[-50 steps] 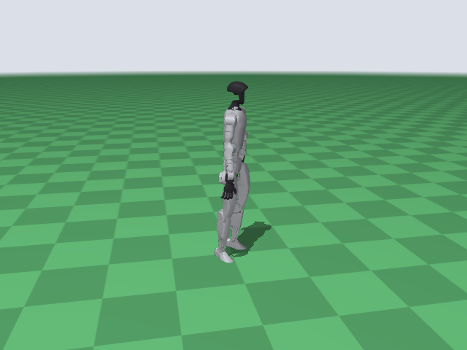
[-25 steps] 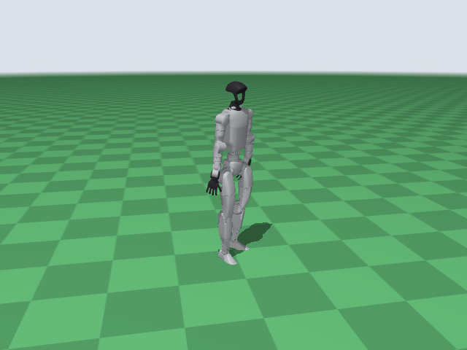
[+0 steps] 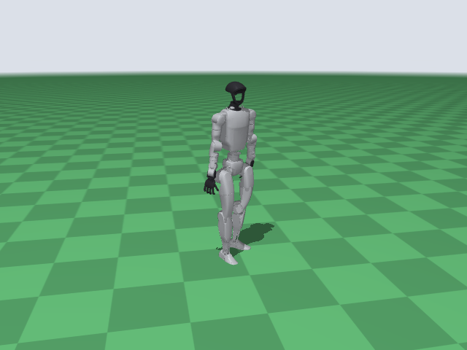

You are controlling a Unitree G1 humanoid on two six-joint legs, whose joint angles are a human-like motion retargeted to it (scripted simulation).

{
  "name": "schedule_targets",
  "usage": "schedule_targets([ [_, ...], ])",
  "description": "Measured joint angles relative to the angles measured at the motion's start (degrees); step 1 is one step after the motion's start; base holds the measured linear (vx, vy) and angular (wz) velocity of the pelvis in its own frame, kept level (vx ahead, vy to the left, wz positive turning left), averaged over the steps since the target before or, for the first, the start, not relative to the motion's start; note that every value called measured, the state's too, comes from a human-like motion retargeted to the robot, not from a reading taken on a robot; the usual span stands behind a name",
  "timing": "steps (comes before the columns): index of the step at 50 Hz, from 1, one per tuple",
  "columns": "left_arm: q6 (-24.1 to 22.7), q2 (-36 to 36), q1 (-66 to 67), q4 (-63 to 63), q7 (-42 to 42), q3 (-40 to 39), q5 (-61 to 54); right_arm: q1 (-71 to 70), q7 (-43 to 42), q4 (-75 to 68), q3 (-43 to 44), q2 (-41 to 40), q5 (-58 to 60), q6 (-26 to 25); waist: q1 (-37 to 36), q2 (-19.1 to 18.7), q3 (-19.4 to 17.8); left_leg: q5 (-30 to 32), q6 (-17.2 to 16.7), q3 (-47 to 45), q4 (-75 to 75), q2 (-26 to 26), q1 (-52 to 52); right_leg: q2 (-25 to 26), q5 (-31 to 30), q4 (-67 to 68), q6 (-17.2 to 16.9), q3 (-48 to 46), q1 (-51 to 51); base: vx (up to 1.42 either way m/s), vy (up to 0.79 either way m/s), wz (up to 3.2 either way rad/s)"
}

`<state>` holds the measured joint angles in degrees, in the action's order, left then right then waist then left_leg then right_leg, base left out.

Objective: Upper body actions

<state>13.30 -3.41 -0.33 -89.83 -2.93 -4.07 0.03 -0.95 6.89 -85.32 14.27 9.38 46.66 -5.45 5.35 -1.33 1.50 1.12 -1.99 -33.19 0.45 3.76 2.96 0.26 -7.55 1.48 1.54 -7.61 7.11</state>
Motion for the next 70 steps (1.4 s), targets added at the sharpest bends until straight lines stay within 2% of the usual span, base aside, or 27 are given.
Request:
schedule_targets([
  [13, -0.3, 0.7, 0.2, 1.7, -1.1, 0.0, -0.3, 1.5, 0.6, 0.5, 1.6, 0.3, 0.8, -1.7, -2.4, -0.7, 0.4, -1.6, 0.7, 3.8, 0.4, -1.3, -1.2, -1.7, 1.4, -0.2, 0.0, -3.4, -1.4, 0.02, 0.19, 0.25],
  [24, 0.3, 0.7, 1.2, -0.4, -0.9, -1.2, -0.3, 2.9, 1.2, 1.9, 2.0, 0.0, 1.0, -1.9, -5.8, -1.5, 1.5, -1.7, 1.4, 10.5, 0.4, -3.1, -3.4, -3.6, 3.6, -1.1, -0.3, -9.9, -3.9, -0.14, 0.31, 0.54],
  [40, 0.4, 0.0, 2.2, -3.5, 0.3, -2.1, -1.4, 4.7, 2.2, 4.6, 1.4, -1.1, 4.5, -0.7, -11.7, 0.9, 0.3, -2.0, 2.0, 16.2, 0.2, -5.6, -3.5, -5.2, 5.6, -3.0, -0.5, -18.1, -9.0, -0.04, 0.03, 0.43],
  [52, 0.1, -1.2, 2.4, -4.3, 1.6, -2.9, -2.3, 3.8, 2.2, 4.2, 0.6, -1.4, 4.6, 0.0, -9.4, 2.6, 1.2, -4.1, 1.9, 15.3, -0.1, -4.7, -2.9, -4.3, 5.3, -2.9, -0.3, -16.6, -8.1, 0.17, -0.22, -0.12],
  [58, -0.7, -0.9, 3.7, -1.9, 2.0, -3.3, -4.3, 1.8, 2.3, 3.7, 0.0, -1.5, 4.9, -0.1, -5.6, 3.0, 1.4, -5.4, 1.7, 13.1, -0.2, -3.5, -2.6, -3.4, 4.5, -2.3, -0.2, -13.4, -6.2, 0.07, -0.38, -0.48],
  [65, -1.1, 1.3, 5.9, -1.0, 0.5, -4.2, -5.0, -3.4, 3.8, 3.9, -2.7, -2.1, 3.2, -0.3, 2.7, 0.9, 1.1, -7.6, 0.9, 6.5, -0.6, -1.0, -1.2, -1.2, 2.6, -1.3, -0.2, -6.0, -2.4, -0.10, -0.23, -0.98],
  [70, -1.4, 3.4, 6.7, -0.3, -0.3, -5.3, -3.3, -7.4, 4.6, 4.0, -6.6, -2.5, 3.4, -0.5, 7.9, -1.7, 1.1, -9.5, -0.2, -2.3, -1.2, 0.8, 0.5, 1.6, 0.5, -0.8, -0.2, 2.3, 1.3, -0.09, -0.05, -1.51],
])
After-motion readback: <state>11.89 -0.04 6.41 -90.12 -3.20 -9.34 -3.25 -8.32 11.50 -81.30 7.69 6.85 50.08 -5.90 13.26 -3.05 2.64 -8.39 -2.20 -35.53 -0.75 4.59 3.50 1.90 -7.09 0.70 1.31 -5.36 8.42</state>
